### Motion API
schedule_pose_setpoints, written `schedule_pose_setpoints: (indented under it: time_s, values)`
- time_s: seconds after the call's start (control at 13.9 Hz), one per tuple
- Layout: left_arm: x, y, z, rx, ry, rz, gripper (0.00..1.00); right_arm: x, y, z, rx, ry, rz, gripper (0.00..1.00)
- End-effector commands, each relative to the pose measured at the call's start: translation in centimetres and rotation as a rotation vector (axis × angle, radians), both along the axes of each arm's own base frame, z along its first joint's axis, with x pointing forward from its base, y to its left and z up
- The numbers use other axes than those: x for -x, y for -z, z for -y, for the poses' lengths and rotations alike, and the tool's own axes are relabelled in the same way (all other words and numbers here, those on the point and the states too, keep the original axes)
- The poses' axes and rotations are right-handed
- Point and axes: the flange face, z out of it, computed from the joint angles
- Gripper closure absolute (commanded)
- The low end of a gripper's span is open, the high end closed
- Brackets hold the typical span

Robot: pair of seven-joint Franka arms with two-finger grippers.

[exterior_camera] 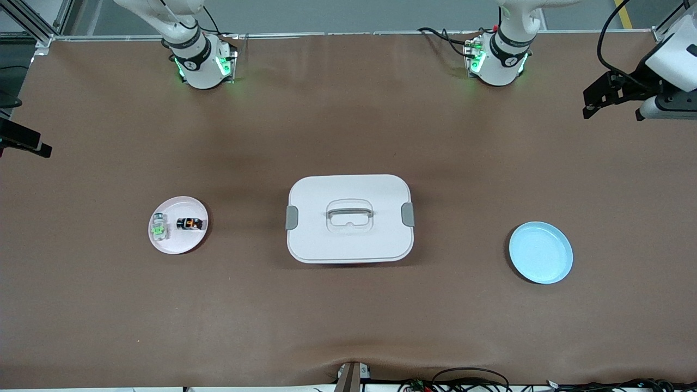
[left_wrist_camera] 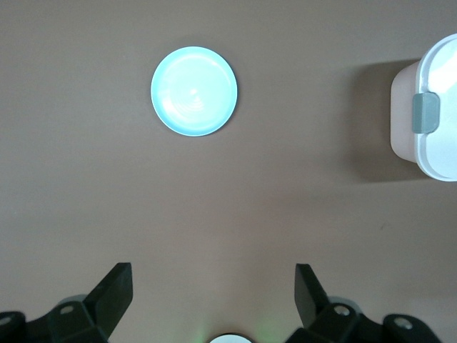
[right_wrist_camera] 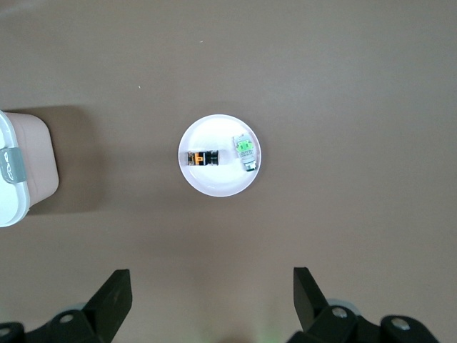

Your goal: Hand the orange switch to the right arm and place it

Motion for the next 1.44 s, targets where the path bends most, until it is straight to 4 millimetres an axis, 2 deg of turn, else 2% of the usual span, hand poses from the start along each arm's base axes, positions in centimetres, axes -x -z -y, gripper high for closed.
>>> schedule_pose_setpoints:
  time_s: [0.0, 0.22, 1.08, 1.36]
  values:
    - [-0.2, 0.1, -0.6, -0.002, 0.0, 0.008, 0.0, 1.2, -0.3, -0.6, -0.007, -0.013, 0.016, 0.0]
    - [-0.1, 0.1, -0.5, -0.001, 0.001, 0.008, 0.0, 2.0, 0.0, -1.0, -0.001, -0.013, 0.031, 0.0]
    - [-0.1, 0.1, -0.4, 0.002, 0.009, 0.011, 0.0, 2.3, 0.3, -0.8, -0.004, -0.018, 0.023, 0.0]
    - [-0.2, 0.5, -0.3, 0.0, 0.011, 0.01, 0.0, 3.7, 0.7, -0.7, -0.009, -0.014, 0.038, 0.0]
